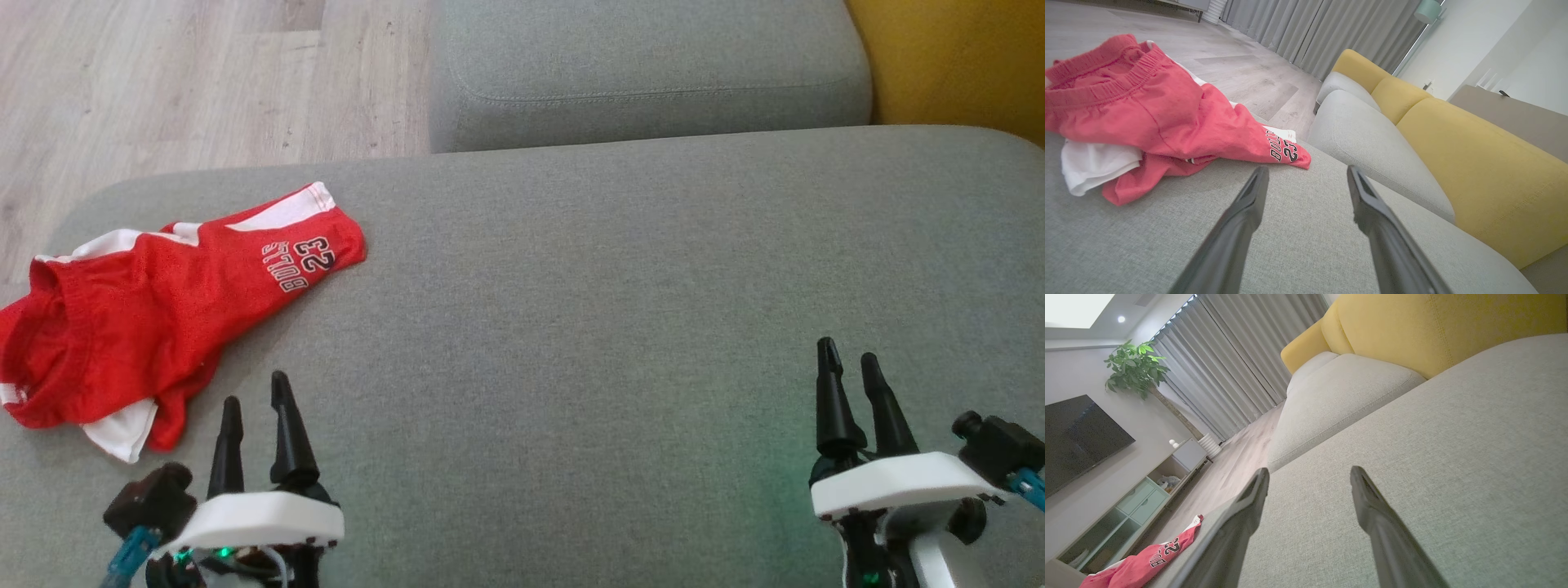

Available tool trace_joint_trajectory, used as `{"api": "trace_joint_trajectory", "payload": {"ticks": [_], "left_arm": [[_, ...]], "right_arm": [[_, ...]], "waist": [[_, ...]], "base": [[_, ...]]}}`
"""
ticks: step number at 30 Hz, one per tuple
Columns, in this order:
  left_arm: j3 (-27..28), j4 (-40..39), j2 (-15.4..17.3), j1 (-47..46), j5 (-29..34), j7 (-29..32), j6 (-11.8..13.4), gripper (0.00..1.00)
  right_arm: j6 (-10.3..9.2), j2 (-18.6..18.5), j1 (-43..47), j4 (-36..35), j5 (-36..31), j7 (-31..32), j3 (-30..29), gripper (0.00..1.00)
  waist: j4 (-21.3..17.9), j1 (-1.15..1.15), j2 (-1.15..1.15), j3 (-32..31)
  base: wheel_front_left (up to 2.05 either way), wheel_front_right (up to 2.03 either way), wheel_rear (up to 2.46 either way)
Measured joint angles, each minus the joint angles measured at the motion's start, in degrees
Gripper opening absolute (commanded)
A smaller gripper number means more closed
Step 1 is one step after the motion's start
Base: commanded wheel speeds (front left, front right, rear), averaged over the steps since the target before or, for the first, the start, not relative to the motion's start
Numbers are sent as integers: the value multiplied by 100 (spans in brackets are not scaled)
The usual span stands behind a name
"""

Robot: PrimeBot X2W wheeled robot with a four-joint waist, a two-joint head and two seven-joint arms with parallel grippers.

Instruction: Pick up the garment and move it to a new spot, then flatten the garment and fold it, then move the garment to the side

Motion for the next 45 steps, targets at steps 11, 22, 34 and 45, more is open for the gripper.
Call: {"api": "trace_joint_trajectory", "payload": {"ticks": [11, 22, 34, 45], "left_arm": [[-124, -115, 3, 5, 844, -187, 161, 100], [-255, -163, 9, 17, 1668, -363, 302, 100], [-314, -176, 14, 15, 2568, -566, 330, 100], [-403, -76, 19, 14, 3340, -747, 356, 100]], "right_arm": [[0, -2, -1, -40, -803, -196, 103, 100], [0, -3, -2, -79, -1604, -375, 237, 100], [0, -5, -10, -76, -2448, -577, 229, 100], [0, -8, -14, 9, -3214, -750, 85, 100]], "waist": [[-28, 0, 0, -13], [-7, 0, 0, -20], [48, 0, 0, 20], [75, 0, 0, 28]], "base": [[0, 0, 0], [0, 0, 0], [0, 0, 0], [0, 0, 0]]}}
